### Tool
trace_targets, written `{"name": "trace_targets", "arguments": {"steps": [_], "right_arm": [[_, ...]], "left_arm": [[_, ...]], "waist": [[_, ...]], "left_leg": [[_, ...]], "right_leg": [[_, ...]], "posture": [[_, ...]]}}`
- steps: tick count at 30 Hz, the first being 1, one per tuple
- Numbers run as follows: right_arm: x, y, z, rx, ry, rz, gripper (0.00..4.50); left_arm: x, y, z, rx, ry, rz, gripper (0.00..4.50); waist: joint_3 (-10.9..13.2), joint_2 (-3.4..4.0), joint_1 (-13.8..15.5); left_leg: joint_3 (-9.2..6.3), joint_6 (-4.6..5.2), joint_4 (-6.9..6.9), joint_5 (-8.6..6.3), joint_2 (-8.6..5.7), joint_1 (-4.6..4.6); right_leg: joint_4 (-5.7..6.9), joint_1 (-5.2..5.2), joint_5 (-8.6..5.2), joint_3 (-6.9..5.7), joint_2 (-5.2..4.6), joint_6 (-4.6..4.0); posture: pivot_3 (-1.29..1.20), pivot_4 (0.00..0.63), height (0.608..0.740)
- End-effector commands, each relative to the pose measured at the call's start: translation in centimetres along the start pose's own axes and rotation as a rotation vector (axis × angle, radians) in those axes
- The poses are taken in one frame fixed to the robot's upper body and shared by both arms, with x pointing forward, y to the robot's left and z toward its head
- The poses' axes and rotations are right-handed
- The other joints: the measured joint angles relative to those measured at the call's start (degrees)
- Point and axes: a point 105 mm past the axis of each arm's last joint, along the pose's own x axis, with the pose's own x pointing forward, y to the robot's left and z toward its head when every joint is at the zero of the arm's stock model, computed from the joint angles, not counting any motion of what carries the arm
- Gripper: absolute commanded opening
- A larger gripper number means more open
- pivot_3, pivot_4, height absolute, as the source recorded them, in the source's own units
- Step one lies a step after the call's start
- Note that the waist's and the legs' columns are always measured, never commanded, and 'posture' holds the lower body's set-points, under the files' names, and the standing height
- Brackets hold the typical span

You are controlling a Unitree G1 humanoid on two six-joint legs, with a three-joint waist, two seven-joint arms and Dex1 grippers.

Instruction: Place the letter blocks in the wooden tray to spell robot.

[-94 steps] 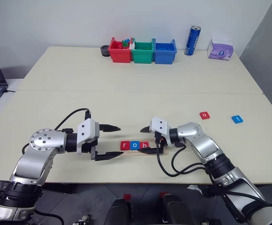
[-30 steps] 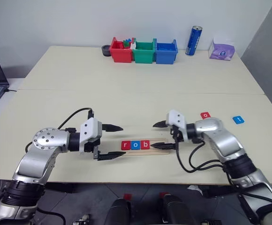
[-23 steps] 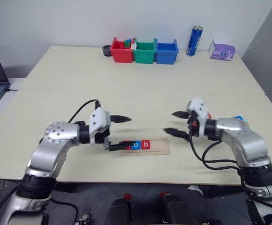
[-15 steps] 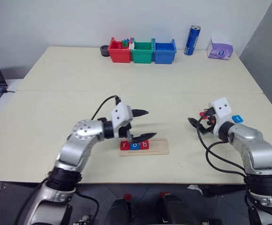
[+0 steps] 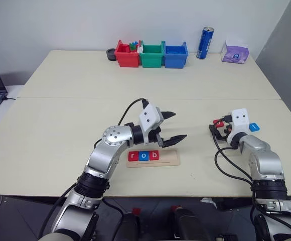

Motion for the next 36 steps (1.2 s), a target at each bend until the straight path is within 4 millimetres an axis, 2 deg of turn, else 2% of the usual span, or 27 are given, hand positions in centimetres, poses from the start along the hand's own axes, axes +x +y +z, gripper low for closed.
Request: {"name": "trace_targets", "arguments": {"steps": [1,3,5,12,16,18,24,28,32,36], "right_arm": [[0.3,-0.9,1.3,0.021,-0.047,-0.034,4.49],[0.5,-0.9,1.2,0.048,-0.048,-0.034,4.49],[0.5,-1.0,1.1,0.071,-0.048,-0.038,3.96],[0.1,-0.4,0.8,0.072,-0.044,-0.024,1.52],[-0.6,0.1,0.5,0.075,-0.04,-0.027,1.45],[-1.6,0.7,0.3,0.074,-0.026,-0.031,1.45],[-7.6,5.3,-0.5,0.039,0.064,0.076,1.45],[-10.4,7.6,-1.4,0.04,0.137,0.119,1.45],[-11.3,9.9,-1.4,0.077,0.169,0.159,1.45],[-11.2,10.2,-1.7,0.087,0.198,0.155,1.45]], "left_arm": [[0.2,-0.1,0.9,0.034,-0.02,-0.006,4.5],[0.1,-0.2,0.9,0.034,-0.02,-0.006,4.5],[0.1,-0.3,0.9,0.033,-0.02,-0.006,4.5],[0.0,-0.3,1.0,0.03,-0.023,-0.005,4.5],[0.0,-0.4,0.9,0.03,-0.026,-0.01,4.5],[-0.3,-0.7,0.8,0.031,-0.023,-0.025,4.5],[-2.6,-2.5,-0.4,0.022,0.034,-0.113,4.5],[-3.8,-3.6,-1.1,0.015,0.064,-0.173,4.5],[-3.9,-3.9,-1.0,0.01,0.064,-0.198,4.5],[-3.6,-3.7,-0.8,0.016,0.059,-0.198,4.5]], "waist": [[-0.01,0.01,0.02],[-0.01,0.01,0.04],[-0.01,0.01,0.04],[-0.01,0.01,0.08],[-0.01,0.02,0.1],[-0.02,0.04,0.14],[-0.06,0.1,0.02],[-0.06,0.1,0.05],[-0.06,0.1,0.06],[-0.06,0.1,0.04]], "left_leg": [[0.01,0.0,0.0,0.0,0.0,0.0],[-0.01,0.0,0.01,0.0,0.0,0.0],[0.01,0.0,0.01,0.0,0.0,0.0],[-0.01,0.0,0.01,0.0,0.0,-0.01],[-0.02,0.0,0.01,0.0,0.0,-0.02],[-0.04,0.0,0.0,0.0,0.01,-0.02],[-0.14,-0.01,-0.08,0.0,0.08,-0.05],[-0.15,-0.01,-0.02,0.0,0.04,-0.02],[-0.13,-0.02,0.0,0.0,0.04,0.01],[-0.1,-0.02,0.02,0.01,0.02,0.01]], "right_leg": [[0.0,0.0,0.0,0.0,0.0,0.0],[0.01,0.0,0.0,0.0,0.0,0.0],[0.01,0.0,0.0,0.0,0.0,0.0],[0.0,0.0,0.0,0.01,-0.01,0.0],[0.0,0.0,0.0,0.01,-0.01,0.0],[0.0,0.0,0.0,0.01,-0.01,0.0],[-0.02,-0.02,-0.02,-0.02,0.0,0.0],[-0.01,-0.02,-0.13,-0.01,0.0,0.2],[-0.01,0.02,-0.19,-0.02,0.01,0.3],[-0.03,0.02,-0.19,-0.04,0.01,0.3]], "posture": [[0.0,0.15,0.74],[0.0,0.15,0.74],[0.0,0.15,0.74],[0.0,0.15,0.74],[0.0,0.15,0.74],[0.0,0.15,0.74],[0.0,0.15,0.74],[0.0,0.15,0.74],[0.0,0.15,0.74],[0.0,0.15,0.74]]}}
